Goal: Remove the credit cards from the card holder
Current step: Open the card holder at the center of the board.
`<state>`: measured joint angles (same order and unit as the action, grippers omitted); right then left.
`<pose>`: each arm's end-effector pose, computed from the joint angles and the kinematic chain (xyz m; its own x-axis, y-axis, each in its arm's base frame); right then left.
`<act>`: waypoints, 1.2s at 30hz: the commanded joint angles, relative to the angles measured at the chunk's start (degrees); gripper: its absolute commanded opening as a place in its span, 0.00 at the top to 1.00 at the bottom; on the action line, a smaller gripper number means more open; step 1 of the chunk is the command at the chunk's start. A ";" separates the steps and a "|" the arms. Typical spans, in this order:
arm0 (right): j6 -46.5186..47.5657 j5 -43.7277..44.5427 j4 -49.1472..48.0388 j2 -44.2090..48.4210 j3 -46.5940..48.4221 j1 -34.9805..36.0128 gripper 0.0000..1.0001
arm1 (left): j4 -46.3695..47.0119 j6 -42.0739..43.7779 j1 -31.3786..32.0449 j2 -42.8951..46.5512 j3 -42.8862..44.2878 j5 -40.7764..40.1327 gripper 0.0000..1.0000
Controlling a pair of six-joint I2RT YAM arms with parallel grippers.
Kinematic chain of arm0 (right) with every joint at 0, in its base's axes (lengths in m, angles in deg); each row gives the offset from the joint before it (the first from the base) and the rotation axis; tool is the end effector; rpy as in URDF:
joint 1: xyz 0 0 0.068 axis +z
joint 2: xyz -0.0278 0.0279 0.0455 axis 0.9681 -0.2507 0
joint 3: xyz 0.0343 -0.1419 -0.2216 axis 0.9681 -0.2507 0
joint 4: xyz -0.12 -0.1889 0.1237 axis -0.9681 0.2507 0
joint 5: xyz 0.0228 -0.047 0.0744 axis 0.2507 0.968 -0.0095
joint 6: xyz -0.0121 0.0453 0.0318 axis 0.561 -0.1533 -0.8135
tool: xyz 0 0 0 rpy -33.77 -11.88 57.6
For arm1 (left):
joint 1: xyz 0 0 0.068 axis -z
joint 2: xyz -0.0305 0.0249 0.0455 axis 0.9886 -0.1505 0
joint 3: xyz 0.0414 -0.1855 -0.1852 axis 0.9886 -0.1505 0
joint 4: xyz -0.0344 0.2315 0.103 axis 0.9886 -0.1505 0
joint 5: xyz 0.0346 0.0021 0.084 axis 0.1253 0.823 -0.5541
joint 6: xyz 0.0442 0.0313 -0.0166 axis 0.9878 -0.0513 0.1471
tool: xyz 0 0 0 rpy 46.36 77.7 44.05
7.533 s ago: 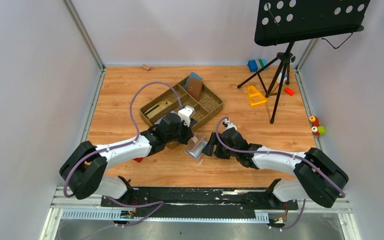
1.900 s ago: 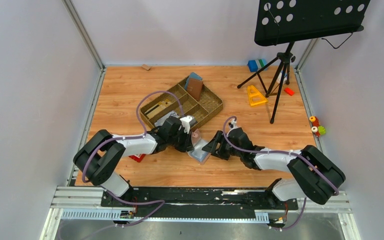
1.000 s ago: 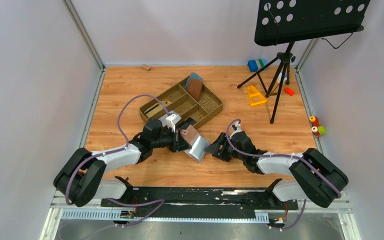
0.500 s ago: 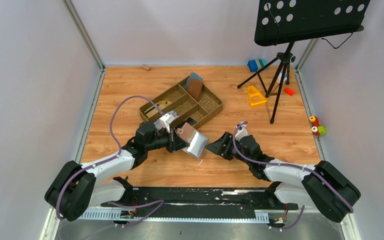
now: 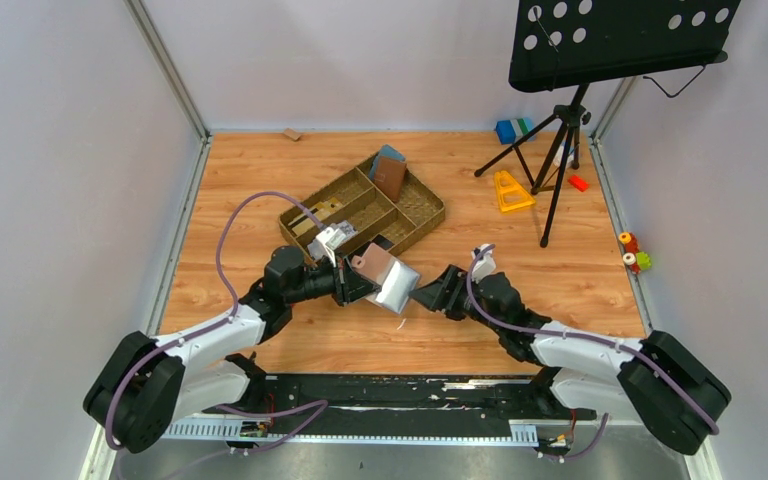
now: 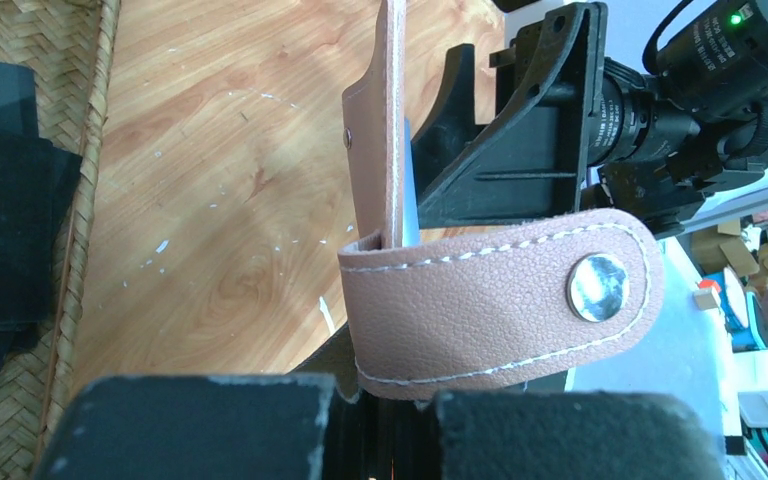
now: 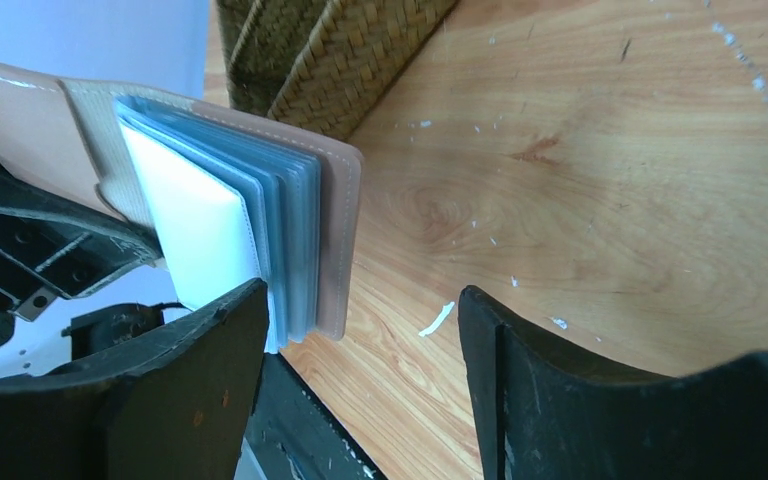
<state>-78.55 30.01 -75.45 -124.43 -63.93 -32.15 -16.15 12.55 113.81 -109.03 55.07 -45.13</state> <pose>0.1477 0.1448 0.1465 -0.7843 0.4061 -0.4690 -0.1660 0.5911 0.7893 0.1744 -0.1377 0.1957 -0.6786 -0.1190 -0.7248 0.6355 0.3996 -0.6606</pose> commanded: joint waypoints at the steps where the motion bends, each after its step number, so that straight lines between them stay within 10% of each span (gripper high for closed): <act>1: -0.37 5.47 2.45 5.50 -1.26 0.18 0.30 | 3.47 0.01 -0.30 2.14 -0.17 0.11 0.99; 36: 2.65 7.64 8.62 5.49 4.04 2.63 0.31 | 8.96 -1.73 -0.30 4.30 -2.21 3.00 0.96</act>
<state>-75.84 36.77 -66.68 -119.19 -62.23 -29.74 -10.34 10.21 113.81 -105.47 52.62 -42.57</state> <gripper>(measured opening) 0.691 0.042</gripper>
